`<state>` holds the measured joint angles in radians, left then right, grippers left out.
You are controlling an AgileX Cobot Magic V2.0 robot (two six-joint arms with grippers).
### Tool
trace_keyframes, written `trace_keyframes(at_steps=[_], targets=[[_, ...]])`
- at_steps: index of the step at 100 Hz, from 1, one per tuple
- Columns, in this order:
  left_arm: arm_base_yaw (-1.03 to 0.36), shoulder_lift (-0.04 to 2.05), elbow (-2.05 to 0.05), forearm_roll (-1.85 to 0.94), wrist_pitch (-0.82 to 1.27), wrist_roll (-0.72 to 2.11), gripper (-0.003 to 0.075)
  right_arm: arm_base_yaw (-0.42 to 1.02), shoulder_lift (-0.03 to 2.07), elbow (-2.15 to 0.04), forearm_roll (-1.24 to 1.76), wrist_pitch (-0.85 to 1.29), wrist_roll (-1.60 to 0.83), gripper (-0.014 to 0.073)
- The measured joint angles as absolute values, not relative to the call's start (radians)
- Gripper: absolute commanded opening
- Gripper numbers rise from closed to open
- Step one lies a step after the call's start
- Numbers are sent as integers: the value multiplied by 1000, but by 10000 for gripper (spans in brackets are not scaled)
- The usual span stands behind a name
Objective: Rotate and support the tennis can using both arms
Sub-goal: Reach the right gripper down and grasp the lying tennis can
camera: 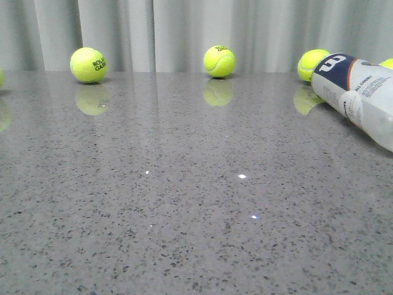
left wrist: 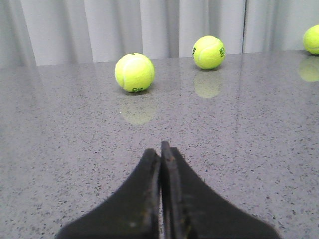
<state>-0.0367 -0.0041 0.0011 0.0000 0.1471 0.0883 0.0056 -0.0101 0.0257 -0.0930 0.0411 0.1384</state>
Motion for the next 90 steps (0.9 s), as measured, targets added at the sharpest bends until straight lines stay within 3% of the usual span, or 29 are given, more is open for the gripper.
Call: trace_keyframes(at_steps=[72,90], targets=[[-37,-4,1,0,147,88,-19,6,-10,26,-93,45,138,-61],[-37,-4,1,0,147,88,-19,6,-10,-28,-93,196,138,-61]])
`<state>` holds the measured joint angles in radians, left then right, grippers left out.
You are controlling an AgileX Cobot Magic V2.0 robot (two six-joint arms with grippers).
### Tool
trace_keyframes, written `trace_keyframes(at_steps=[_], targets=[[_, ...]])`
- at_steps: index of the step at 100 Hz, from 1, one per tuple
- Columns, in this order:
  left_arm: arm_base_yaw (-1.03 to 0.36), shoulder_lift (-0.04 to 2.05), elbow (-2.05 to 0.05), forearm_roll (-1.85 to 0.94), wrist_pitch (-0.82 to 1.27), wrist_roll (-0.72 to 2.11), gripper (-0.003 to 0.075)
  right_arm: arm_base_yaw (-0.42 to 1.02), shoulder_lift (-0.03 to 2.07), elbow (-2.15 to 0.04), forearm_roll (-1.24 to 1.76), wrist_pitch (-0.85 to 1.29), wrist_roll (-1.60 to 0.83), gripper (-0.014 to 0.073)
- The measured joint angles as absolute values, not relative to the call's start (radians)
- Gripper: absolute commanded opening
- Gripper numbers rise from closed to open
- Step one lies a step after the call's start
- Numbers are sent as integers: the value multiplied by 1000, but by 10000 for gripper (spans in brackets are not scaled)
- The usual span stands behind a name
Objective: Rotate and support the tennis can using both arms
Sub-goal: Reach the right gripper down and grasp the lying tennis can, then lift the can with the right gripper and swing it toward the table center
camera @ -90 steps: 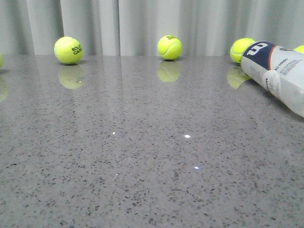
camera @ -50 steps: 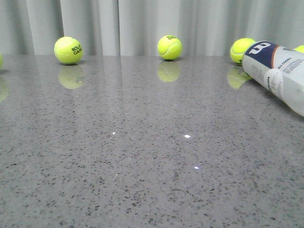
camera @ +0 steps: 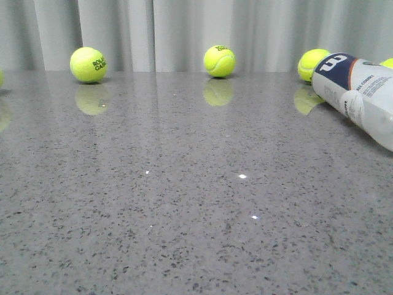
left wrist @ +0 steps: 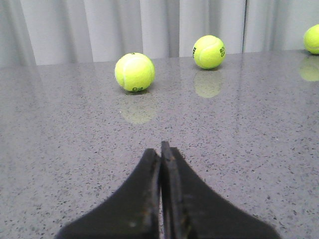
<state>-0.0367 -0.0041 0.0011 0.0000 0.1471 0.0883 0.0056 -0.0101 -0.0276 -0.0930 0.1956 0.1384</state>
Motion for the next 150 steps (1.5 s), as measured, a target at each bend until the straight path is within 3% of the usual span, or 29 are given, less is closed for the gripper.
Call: trace_keyframes(at_steps=[29,54,63,80,86,119,150], targets=[[-37,-4,1,0,147,88,-19,6,170,-309,-91,501,138,-61],[-37,-4,1,0,147,88,-19,6,439,-486,-90,549,138,-36],[-37,-4,1,0,147,88,-19,6,552,-551,-88,578,138,94],[-37,-4,1,0,147,88,-19,6,759,-691,-57,675,138,555],[-37,-4,1,0,147,88,-19,8,818,-745,-45,695,138,665],[-37,-4,1,0,147,88,-19,113,1139,-1012,27,797,136,631],[-37,-4,1,0,147,88,-19,121,1455,-1212,103,882,136,631]])
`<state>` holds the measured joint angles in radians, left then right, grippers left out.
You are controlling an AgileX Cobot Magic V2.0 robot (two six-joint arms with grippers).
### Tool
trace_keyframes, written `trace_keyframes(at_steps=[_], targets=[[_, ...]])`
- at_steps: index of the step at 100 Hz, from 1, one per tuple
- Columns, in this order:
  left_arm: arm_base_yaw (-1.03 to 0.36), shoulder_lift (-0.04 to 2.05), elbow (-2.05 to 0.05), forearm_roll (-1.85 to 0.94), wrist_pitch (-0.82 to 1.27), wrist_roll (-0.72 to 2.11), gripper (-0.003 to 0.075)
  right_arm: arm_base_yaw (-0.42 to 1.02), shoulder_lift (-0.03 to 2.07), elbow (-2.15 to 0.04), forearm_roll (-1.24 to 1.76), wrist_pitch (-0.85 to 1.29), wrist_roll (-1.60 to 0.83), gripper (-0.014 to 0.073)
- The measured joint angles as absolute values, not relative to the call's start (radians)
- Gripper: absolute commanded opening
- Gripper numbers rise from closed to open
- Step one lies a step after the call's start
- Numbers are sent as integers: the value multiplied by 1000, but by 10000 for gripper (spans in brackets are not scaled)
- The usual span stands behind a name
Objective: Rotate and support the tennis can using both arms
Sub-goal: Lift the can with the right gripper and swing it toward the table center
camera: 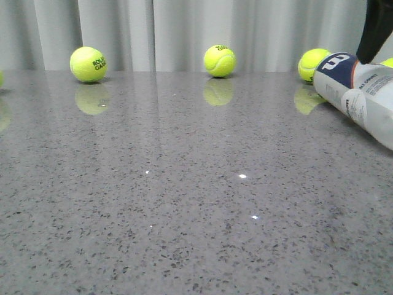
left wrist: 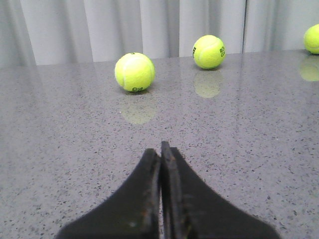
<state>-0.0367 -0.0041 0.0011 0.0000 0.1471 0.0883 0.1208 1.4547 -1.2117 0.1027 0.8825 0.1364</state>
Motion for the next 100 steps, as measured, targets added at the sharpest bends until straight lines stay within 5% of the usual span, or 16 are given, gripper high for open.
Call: trace_keyframes(at_steps=[32,56,100], targets=[[-37,-4,1,0,147,88,-19,121,1665,-1323,126,934,138,607],[-37,-4,1,0,147,88,-19,121,1697,-1381,129,993,135,229],[-37,-4,1,0,147,88,-19,344,1698,-1604,129,1095,-425,222]])
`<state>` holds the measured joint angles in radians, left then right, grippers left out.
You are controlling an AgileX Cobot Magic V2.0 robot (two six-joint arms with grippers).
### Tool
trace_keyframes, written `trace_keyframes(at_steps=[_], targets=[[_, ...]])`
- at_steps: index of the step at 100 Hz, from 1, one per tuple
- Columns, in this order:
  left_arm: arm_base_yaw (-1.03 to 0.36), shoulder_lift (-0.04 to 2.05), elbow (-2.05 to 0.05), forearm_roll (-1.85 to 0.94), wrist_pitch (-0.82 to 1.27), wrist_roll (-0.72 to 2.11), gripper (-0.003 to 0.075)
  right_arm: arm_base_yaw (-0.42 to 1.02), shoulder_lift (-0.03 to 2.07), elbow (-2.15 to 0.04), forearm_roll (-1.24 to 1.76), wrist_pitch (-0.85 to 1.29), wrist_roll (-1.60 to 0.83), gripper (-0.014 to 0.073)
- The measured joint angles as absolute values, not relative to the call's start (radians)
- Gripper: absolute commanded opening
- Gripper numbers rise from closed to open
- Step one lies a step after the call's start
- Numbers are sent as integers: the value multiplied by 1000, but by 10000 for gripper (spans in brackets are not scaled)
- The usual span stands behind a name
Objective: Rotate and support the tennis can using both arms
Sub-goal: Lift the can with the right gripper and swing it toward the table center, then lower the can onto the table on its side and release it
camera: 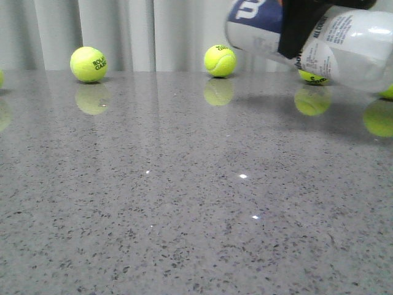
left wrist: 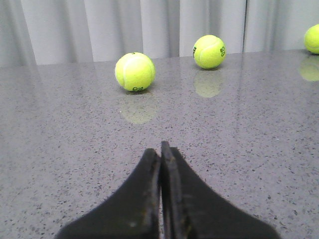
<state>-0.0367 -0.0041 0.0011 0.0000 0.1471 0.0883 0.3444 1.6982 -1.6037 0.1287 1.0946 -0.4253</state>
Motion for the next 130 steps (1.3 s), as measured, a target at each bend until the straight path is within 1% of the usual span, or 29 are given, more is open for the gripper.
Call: trace_keyframes(at_steps=[16,28,38,60,67,72,79,83,92,100,130], targets=[[-37,-4,1,0,147,88,-19,443,1710,-1604,129,1077,-818,222],[-37,-4,1,0,147,88,-19,494,1745,-1604,133,1073,-1035,222],[-37,-4,1,0,147,88,-19,513,1787,-1604,136,1067,-1101,222],[-37,-4,1,0,147,88,-19,514,1854,-1604,136,1056,-1127,230],[-37,-4,1,0,147,88,-19,514,1862,-1604,136,1052,-1127,274],[-37,-4,1,0,147,88,-19,514,1862,-1604,139,1046,-1127,334],[-37,-4,1,0,147,88,-19,514,1862,-1604,139,1043,-1127,452],[-37,-4,1,0,147,88,-19,514,1862,-1604,139,1043,-1127,543],[-37,-4,1,0,147,88,-19,514,1862,-1604,139,1043,-1127,668],[-37,-4,1,0,147,88,-19,514,1862,-1604,139,1043,-1127,642],[-37,-4,1,0,147,88,-19,514,1858,-1604,139,1050,-1128,643]])
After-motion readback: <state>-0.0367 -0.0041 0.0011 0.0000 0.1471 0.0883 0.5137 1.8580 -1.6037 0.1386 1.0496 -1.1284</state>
